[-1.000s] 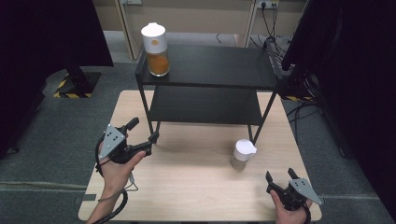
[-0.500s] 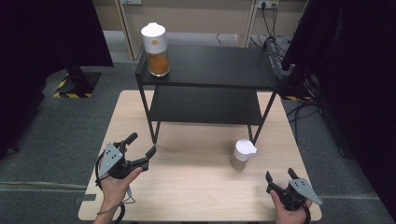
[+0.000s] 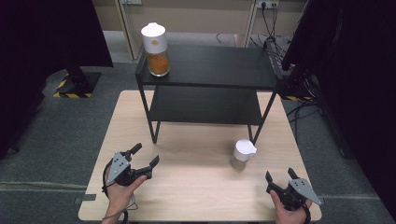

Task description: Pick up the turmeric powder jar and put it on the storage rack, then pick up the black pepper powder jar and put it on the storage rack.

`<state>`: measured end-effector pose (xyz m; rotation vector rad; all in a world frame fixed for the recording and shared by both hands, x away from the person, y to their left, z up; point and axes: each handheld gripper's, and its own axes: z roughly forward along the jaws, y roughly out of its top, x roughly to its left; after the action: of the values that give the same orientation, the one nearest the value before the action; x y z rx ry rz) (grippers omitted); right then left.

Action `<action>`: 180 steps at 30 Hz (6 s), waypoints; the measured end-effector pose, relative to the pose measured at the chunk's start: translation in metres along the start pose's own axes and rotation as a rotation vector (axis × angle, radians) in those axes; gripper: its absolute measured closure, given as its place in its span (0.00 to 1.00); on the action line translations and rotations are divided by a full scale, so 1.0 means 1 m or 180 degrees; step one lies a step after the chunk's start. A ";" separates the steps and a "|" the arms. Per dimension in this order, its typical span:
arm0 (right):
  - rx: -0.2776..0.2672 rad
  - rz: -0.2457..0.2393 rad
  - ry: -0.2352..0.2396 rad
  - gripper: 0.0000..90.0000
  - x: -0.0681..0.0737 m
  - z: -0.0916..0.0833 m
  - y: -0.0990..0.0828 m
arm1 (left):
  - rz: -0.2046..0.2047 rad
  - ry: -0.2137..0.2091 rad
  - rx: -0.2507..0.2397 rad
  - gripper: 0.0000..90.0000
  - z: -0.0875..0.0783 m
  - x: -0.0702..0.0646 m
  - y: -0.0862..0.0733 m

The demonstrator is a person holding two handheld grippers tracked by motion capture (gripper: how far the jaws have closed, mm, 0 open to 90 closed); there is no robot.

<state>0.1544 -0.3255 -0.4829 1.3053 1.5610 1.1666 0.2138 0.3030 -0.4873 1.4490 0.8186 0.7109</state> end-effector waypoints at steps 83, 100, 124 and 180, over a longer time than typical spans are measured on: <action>-0.0428 0.0048 0.0247 0.10 0.008 -0.012 -0.004 | -0.0045 -0.0011 0.0257 0.14 0.006 -0.001 -0.028; -0.0179 -0.0116 0.0807 0.10 0.023 0.028 0.020 | -0.0081 0.0004 0.0255 0.13 0.006 0.000 -0.028; -0.0024 -0.0165 0.1169 0.24 0.008 0.086 0.038 | -0.0093 -0.0003 0.0255 0.13 0.006 0.000 -0.028; -0.0850 -0.0356 0.1045 0.34 0.019 0.033 0.130 | -0.0083 0.0000 0.0270 0.13 0.007 0.000 -0.028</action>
<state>0.2179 -0.2944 -0.3677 0.8733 1.6142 1.5147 0.2176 0.2987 -0.5150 1.5116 0.8751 0.6634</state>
